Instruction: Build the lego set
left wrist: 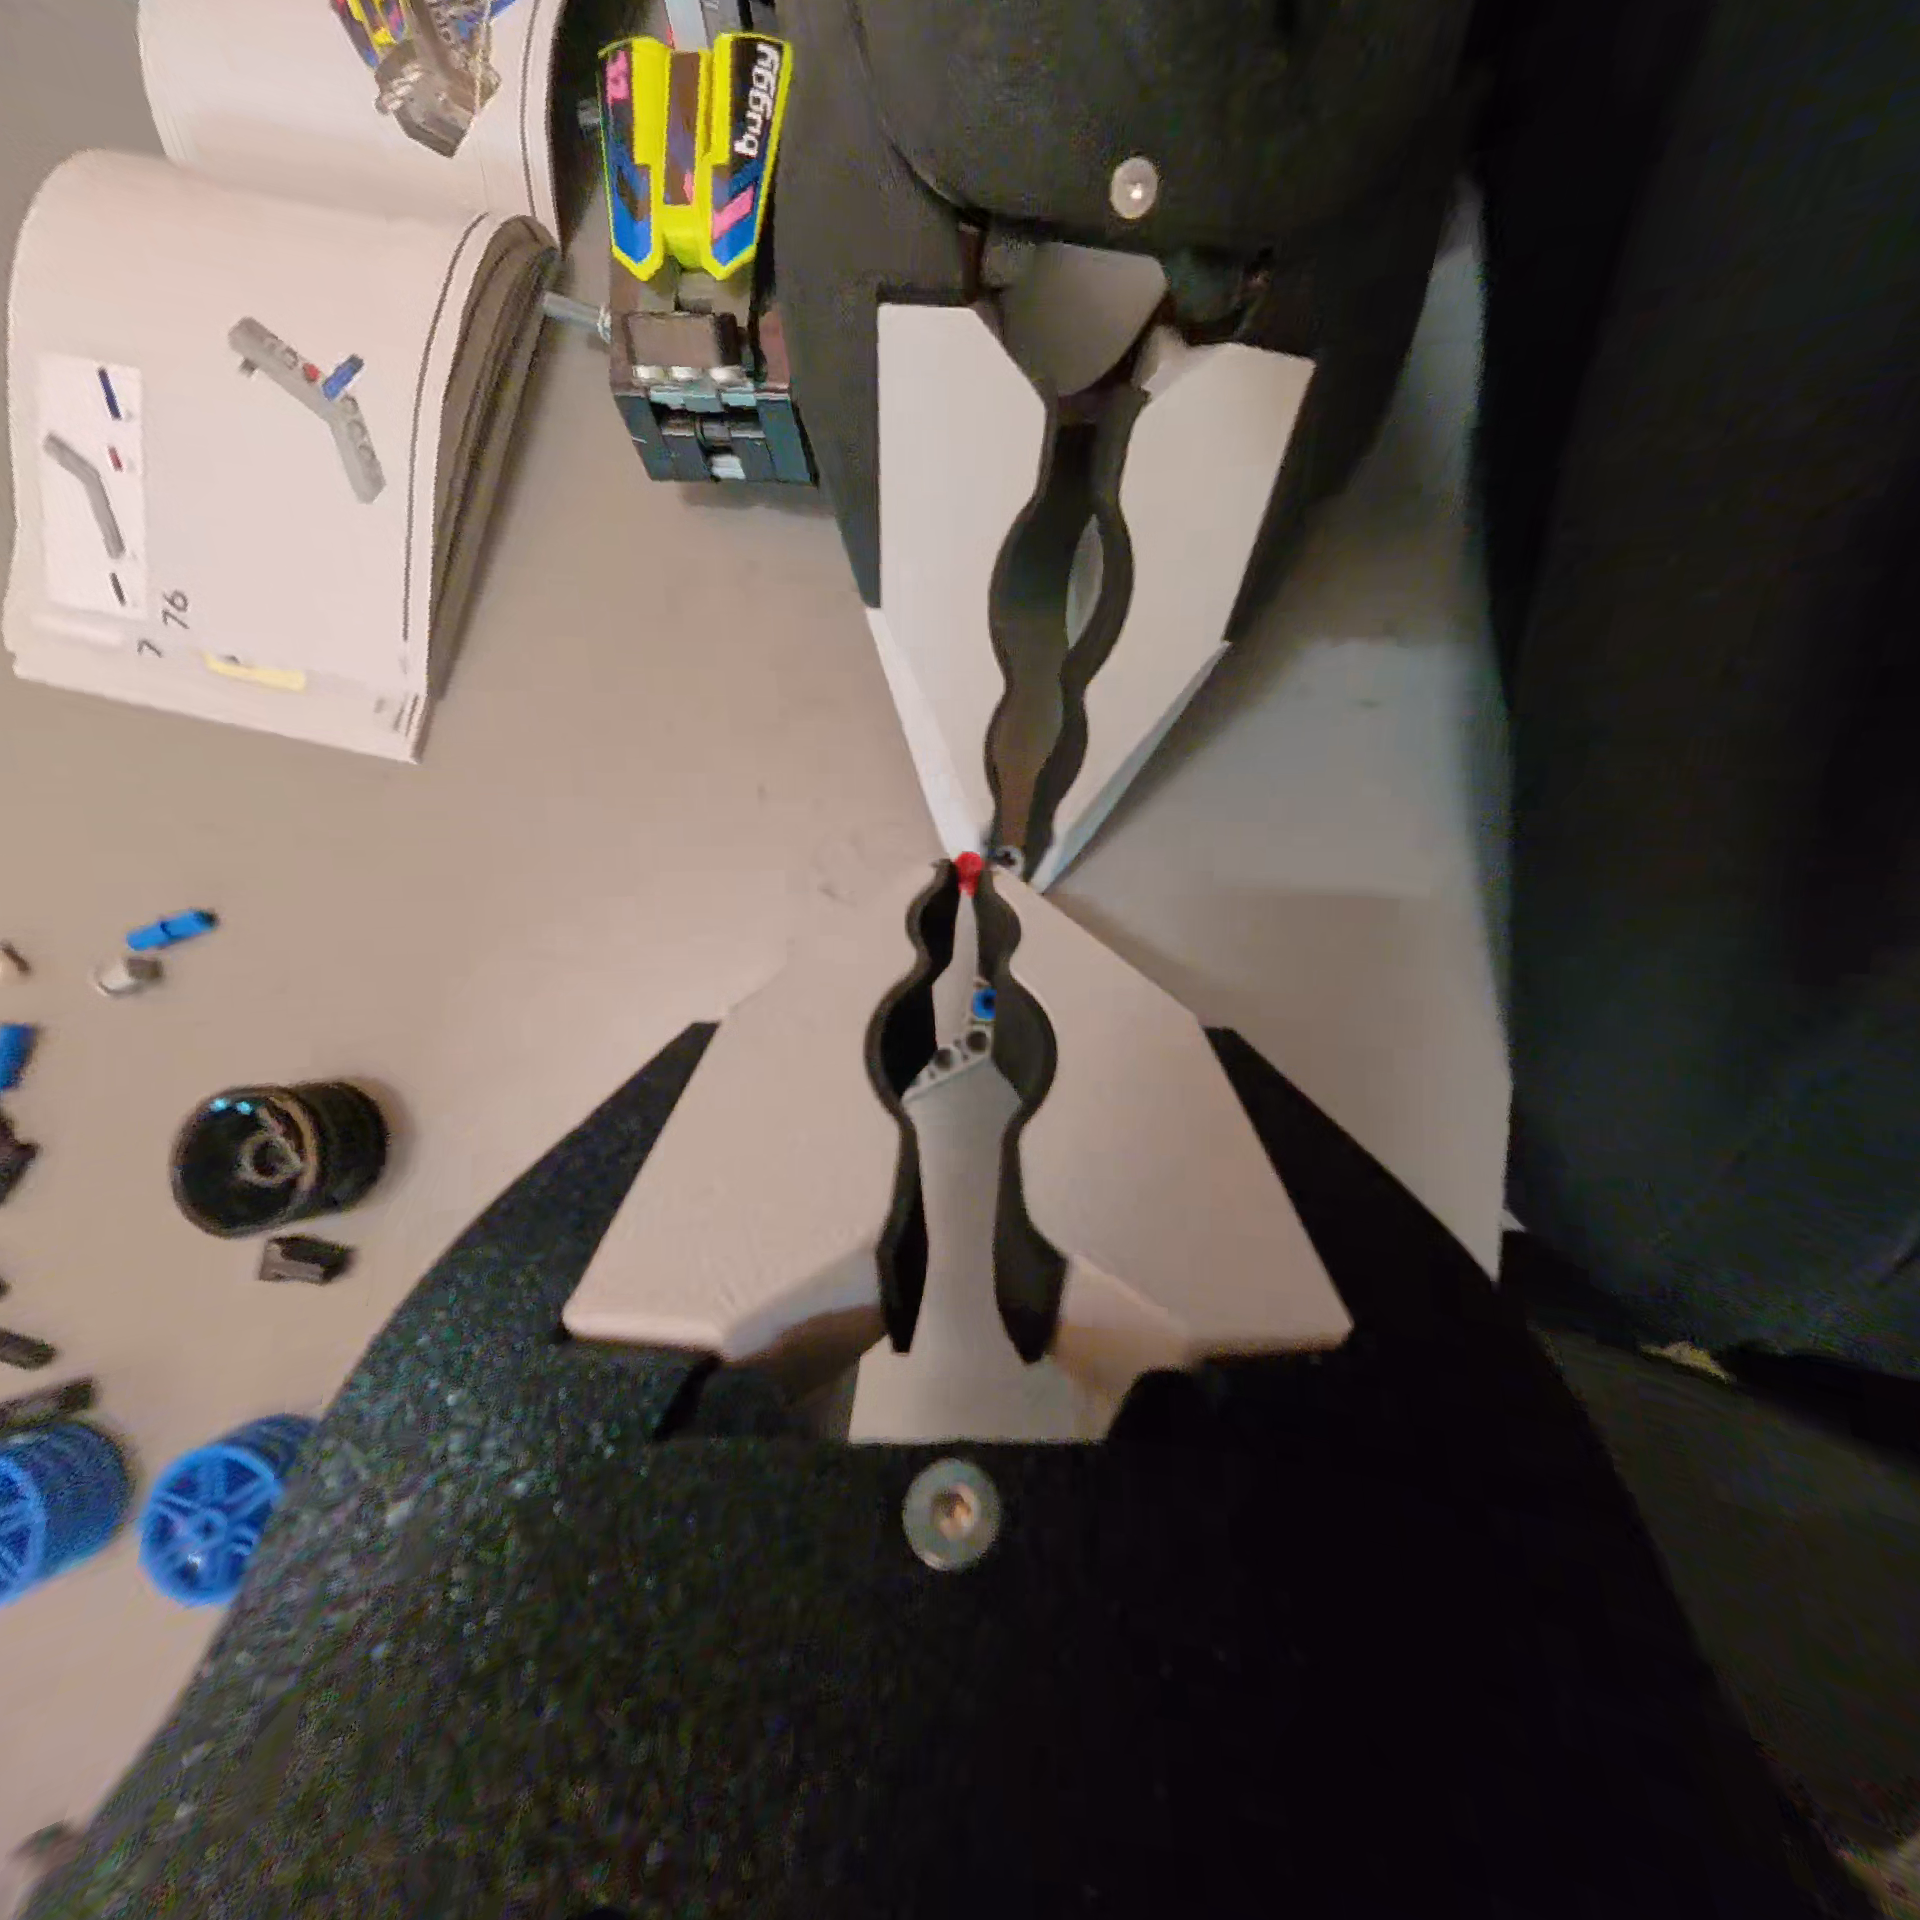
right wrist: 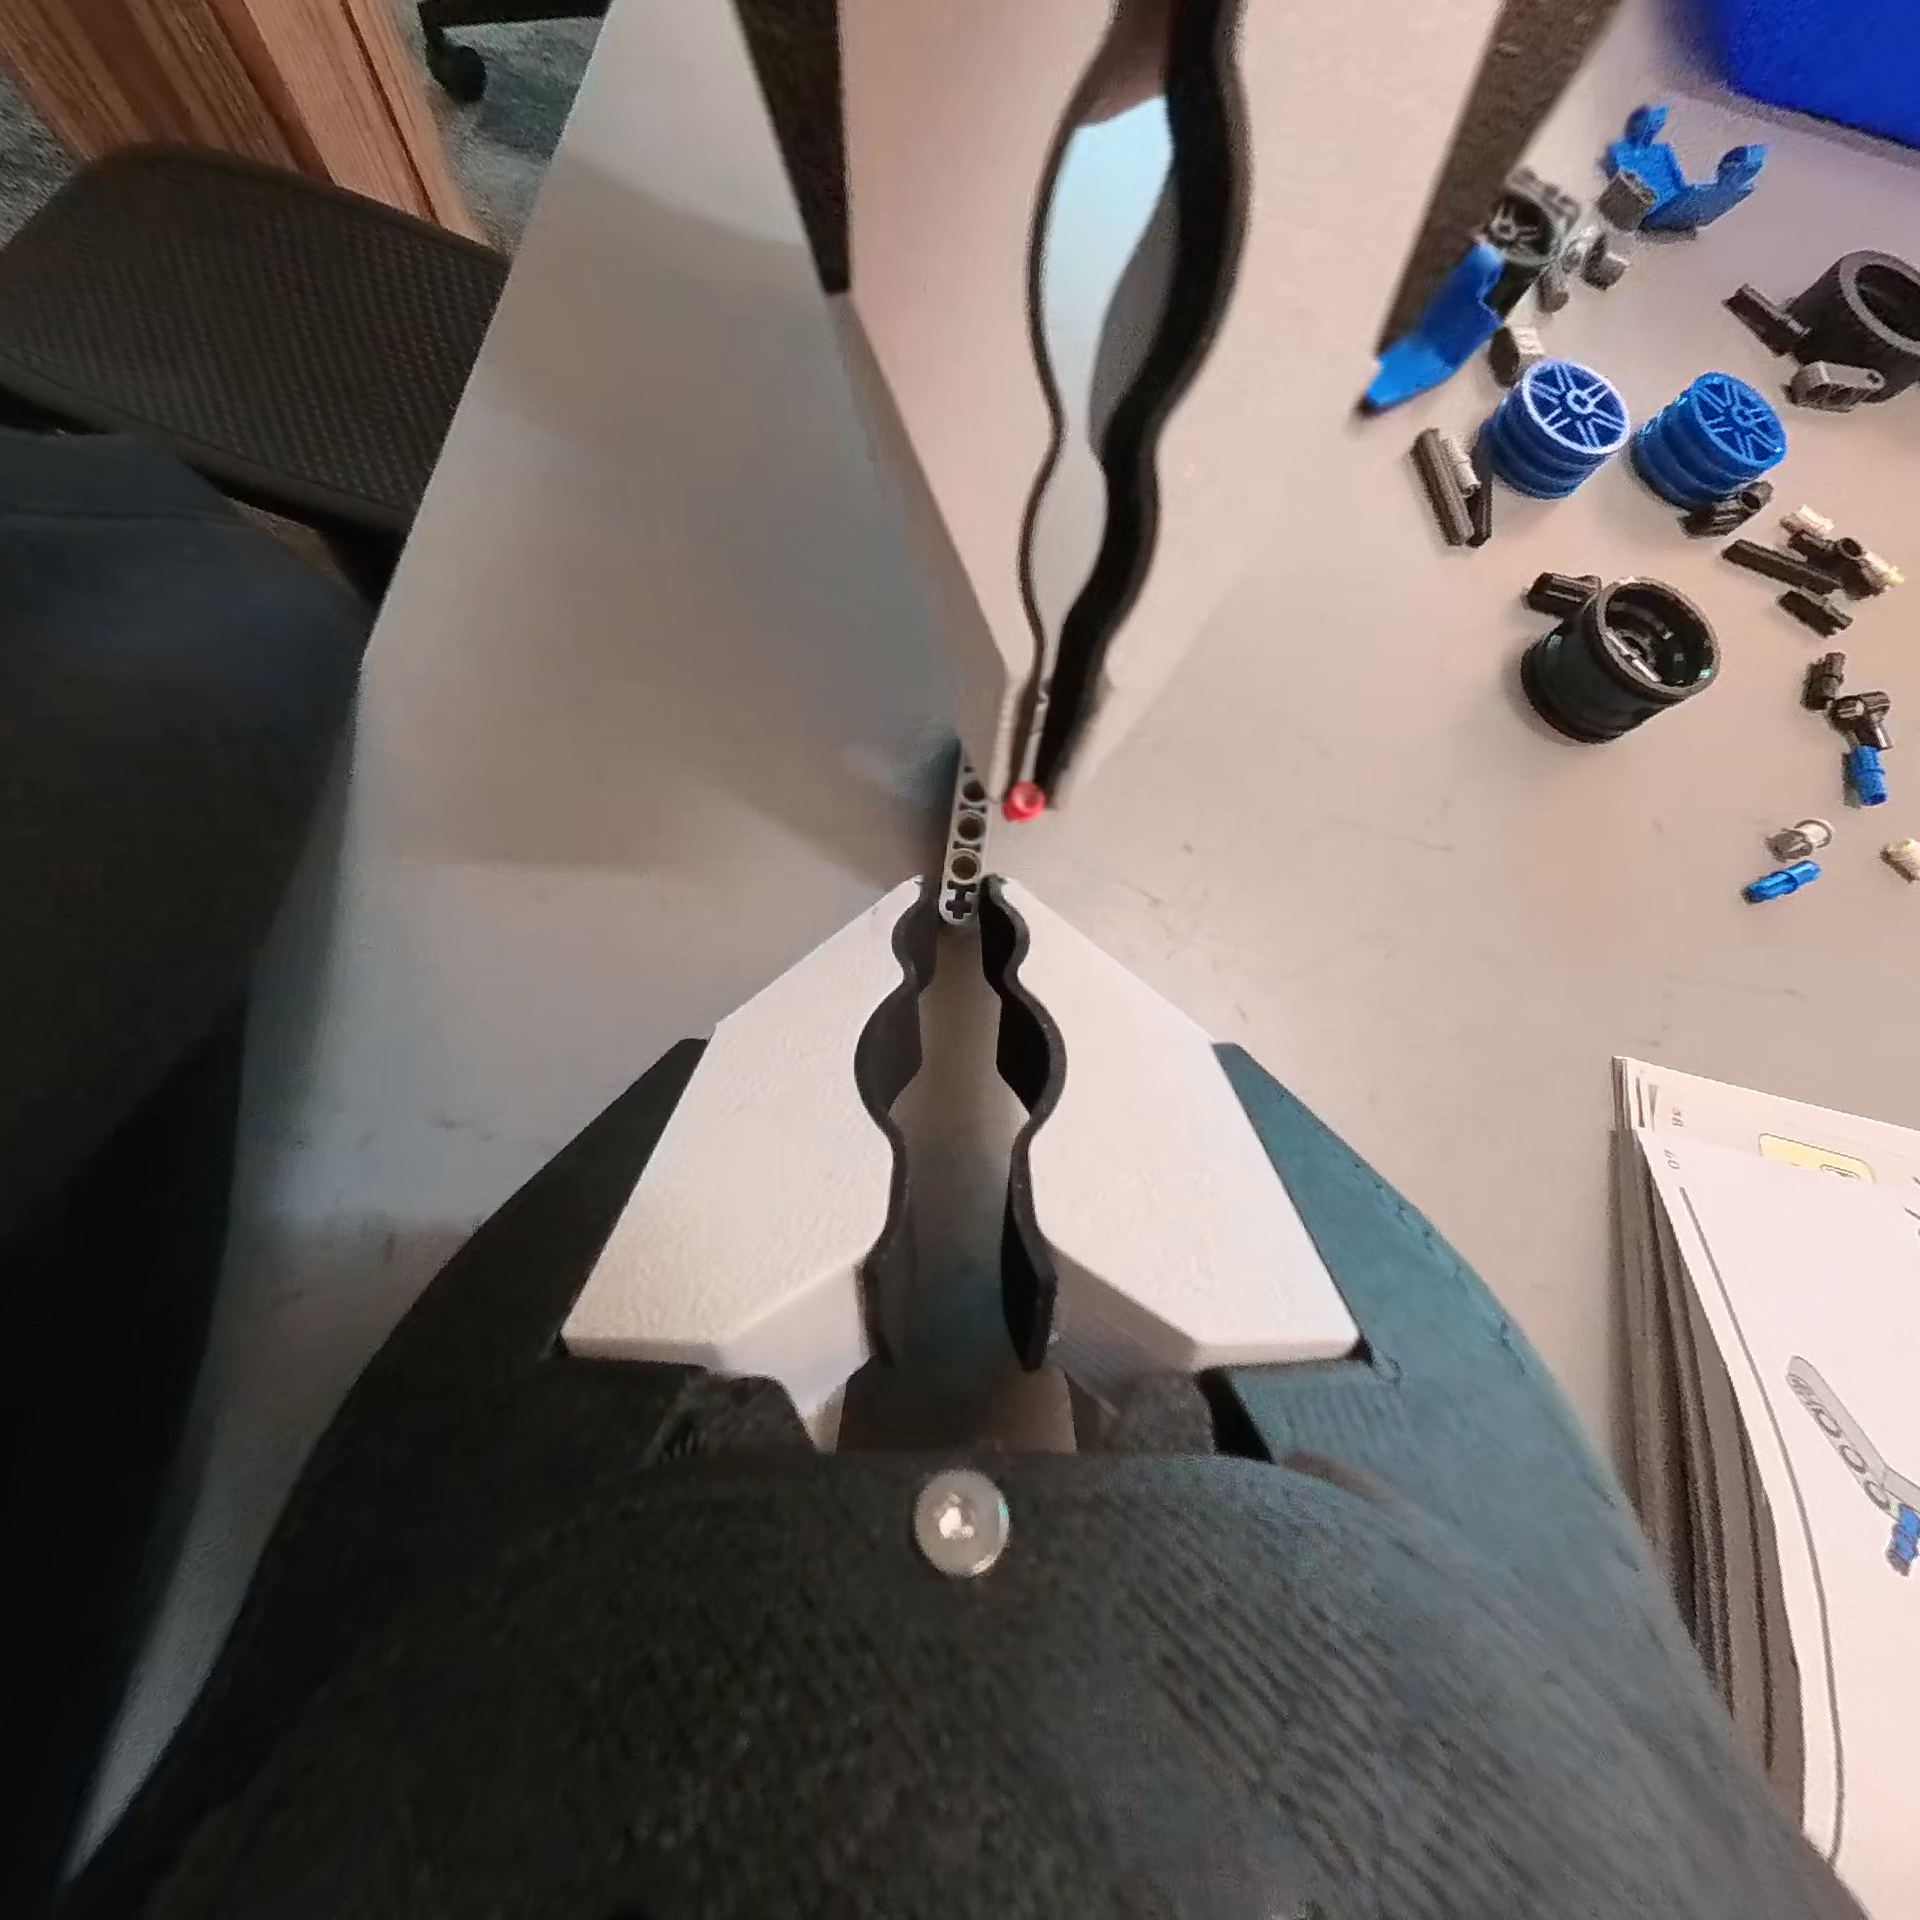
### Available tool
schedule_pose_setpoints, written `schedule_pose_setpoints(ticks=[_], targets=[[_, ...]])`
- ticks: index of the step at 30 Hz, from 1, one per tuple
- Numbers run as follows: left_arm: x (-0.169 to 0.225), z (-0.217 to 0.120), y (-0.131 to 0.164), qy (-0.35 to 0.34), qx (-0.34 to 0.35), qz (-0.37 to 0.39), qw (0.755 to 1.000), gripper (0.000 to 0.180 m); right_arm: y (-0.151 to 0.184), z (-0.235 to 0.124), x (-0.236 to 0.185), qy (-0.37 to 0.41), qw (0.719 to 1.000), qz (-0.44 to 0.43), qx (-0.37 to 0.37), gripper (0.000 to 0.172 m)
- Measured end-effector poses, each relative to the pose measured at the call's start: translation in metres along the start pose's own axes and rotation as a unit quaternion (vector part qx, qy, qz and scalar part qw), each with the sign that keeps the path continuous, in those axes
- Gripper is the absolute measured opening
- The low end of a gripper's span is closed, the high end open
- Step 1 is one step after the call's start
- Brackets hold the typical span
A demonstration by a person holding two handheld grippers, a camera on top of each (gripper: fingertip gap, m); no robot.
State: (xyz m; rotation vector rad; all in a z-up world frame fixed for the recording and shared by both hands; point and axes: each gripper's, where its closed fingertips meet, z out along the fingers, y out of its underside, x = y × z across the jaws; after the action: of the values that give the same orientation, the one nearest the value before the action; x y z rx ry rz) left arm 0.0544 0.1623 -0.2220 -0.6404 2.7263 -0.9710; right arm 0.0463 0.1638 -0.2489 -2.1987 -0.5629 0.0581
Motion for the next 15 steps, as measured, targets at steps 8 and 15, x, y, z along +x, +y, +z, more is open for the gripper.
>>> schedule_pose_setpoints(ticks=[8, 15], targets=[[0.002, -0.007, 0.014, -0.087, 0.121, -0.128, 0.981, 0.0, 0.0, 0.0, 0.0, -0.002, 1.0, 0.002, 0.0, 0.006], [0.003, -0.003, 0.016, -0.143, 0.123, -0.11, 0.976, 0.0, 0.0, 0.0, 0.0, 0.002, 1.0, -0.003, 0.0, 0.006]])
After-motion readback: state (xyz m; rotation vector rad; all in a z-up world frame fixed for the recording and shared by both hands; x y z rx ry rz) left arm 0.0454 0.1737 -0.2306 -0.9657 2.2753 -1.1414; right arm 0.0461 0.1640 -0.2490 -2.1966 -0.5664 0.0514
